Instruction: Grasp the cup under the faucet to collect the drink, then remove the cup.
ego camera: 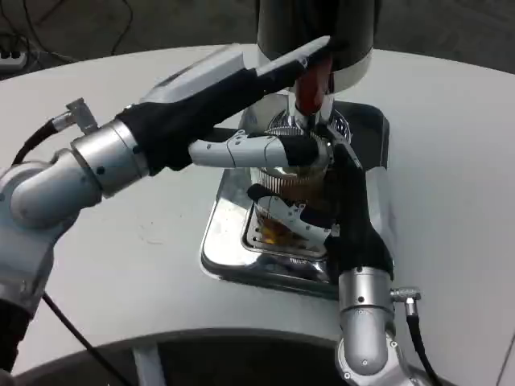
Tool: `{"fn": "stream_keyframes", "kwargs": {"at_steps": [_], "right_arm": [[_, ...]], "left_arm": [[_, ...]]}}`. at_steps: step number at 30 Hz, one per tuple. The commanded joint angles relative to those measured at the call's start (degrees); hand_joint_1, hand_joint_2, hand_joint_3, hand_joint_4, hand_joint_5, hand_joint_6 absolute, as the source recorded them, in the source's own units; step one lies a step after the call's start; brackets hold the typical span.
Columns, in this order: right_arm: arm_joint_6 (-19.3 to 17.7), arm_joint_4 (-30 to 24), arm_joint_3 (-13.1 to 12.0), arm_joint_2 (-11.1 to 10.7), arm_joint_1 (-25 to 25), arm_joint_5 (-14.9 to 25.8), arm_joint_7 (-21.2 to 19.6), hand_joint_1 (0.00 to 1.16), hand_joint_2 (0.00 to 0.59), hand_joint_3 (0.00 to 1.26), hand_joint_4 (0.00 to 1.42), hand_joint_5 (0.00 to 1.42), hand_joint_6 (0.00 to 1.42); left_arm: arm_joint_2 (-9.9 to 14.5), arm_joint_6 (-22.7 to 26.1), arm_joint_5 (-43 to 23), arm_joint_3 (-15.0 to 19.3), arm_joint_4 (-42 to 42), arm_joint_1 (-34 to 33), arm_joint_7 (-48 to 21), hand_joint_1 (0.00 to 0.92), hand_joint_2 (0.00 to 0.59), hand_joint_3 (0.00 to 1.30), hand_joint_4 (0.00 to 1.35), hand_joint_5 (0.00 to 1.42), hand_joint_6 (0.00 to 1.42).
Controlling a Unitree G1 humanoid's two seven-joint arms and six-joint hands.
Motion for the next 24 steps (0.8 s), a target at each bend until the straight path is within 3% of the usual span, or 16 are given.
{"fn": "stream_keyframes", "kwargs": {"at_steps": [1, 14, 24], "right_arm": [[1.0, 1.1, 0.2, 0.2, 0.5, -0.2, 0.0, 0.83, 0.194, 0.29, 0.51, 0.58, 0.44], [1.0, 0.0, 0.2, 0.0, 1.4, -0.8, -1.2, 0.86, 0.189, 0.47, 0.63, 0.72, 0.57], [2.0, -4.0, 1.0, -0.1, 3.8, -2.5, -1.7, 0.88, 0.185, 0.63, 0.69, 0.8, 0.67]], "left_arm": [[-0.5, 2.4, -0.4, 0.2, 1.1, 2.1, -2.3, 0.0, 0.065, 0.04, 0.05, 0.16, 0.08], [-2.6, 7.0, -6.2, 3.4, 0.0, 3.5, -4.2, 0.0, 0.067, 0.04, 0.0, 0.12, 0.06], [-6.6, 18.4, -16.1, 8.9, -4.1, 5.9, -5.5, 0.0, 0.065, 0.04, 0.0, 0.09, 0.05]]}}
